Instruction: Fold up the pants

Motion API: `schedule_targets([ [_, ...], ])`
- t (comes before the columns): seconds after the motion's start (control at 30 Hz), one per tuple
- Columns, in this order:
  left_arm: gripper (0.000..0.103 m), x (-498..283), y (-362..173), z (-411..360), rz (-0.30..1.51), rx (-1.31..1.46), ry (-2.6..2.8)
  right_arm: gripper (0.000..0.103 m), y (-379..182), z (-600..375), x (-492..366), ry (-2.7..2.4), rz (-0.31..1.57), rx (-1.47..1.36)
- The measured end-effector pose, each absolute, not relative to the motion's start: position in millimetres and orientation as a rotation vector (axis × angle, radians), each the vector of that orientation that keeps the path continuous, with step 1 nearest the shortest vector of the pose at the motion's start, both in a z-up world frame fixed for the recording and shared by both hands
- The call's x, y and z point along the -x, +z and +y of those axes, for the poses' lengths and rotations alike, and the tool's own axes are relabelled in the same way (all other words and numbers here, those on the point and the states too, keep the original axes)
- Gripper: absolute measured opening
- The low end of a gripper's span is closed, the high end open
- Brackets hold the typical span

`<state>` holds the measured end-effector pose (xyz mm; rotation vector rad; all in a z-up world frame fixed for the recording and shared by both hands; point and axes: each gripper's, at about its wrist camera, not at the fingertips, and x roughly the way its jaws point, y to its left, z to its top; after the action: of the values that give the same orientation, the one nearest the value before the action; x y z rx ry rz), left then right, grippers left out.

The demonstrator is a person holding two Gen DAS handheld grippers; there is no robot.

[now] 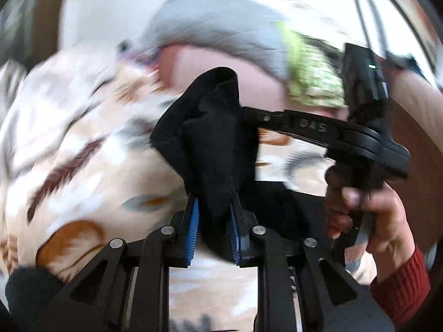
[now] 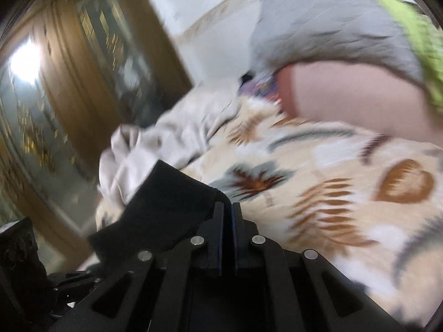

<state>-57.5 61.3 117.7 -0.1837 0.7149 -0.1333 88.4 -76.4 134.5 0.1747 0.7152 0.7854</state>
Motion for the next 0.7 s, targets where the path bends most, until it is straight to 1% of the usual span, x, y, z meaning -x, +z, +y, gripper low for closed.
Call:
schedule_targets([
  [0.1, 0.018, 58, 115, 5, 0.709, 0.072, -0.268, 0.004, 131, -132, -76, 0.692, 0.701, -0.231],
  [0.17, 0.018, 54, 102, -29, 0.739, 0.030, -0.362, 0.004, 115, -172, -70, 0.592, 0.738, -0.280],
  [0.23, 0.018, 45, 76, -63, 0.814, -0.003, -0.442, 0.010, 93, -209, -66, 0.468, 0.795, -0.336],
  [0.3, 0.018, 35, 53, -85, 0.897, -0.048, -0.477, 0.012, 71, -249, -61, 0.344, 0.862, -0.408],
  [0.37, 0.018, 33, 43, -95, 0.926, -0.074, -0.482, 0.024, 63, -277, -47, 0.267, 0.883, -0.443],
  [0.4, 0.025, 35, 46, -94, 0.917, -0.071, -0.496, 0.028, 62, -285, -41, 0.259, 0.873, -0.452],
  [0.43, 0.036, 38, 50, -93, 0.911, -0.063, -0.524, 0.039, 63, -293, -32, 0.257, 0.858, -0.464],
  [0.47, 0.042, 38, 56, -89, 0.914, -0.051, -0.553, 0.051, 64, -295, -28, 0.256, 0.850, -0.470],
  [0.53, 0.066, 44, 67, -82, 0.914, -0.039, -0.584, 0.062, 67, -301, -19, 0.264, 0.830, -0.499],
  [0.6, 0.070, 48, 80, -66, 0.877, -0.045, -0.557, 0.064, 67, -301, -14, 0.307, 0.813, -0.547],
  [0.63, 0.070, 46, 83, -63, 0.869, -0.049, -0.547, 0.069, 66, -298, -15, 0.331, 0.811, -0.570],
  [0.67, 0.070, 43, 87, -53, 0.864, -0.052, -0.520, 0.080, 66, -297, -12, 0.346, 0.812, -0.584],
  [0.7, 0.070, 45, 87, -48, 0.862, -0.054, -0.497, 0.084, 65, -291, -13, 0.353, 0.818, -0.589],
])
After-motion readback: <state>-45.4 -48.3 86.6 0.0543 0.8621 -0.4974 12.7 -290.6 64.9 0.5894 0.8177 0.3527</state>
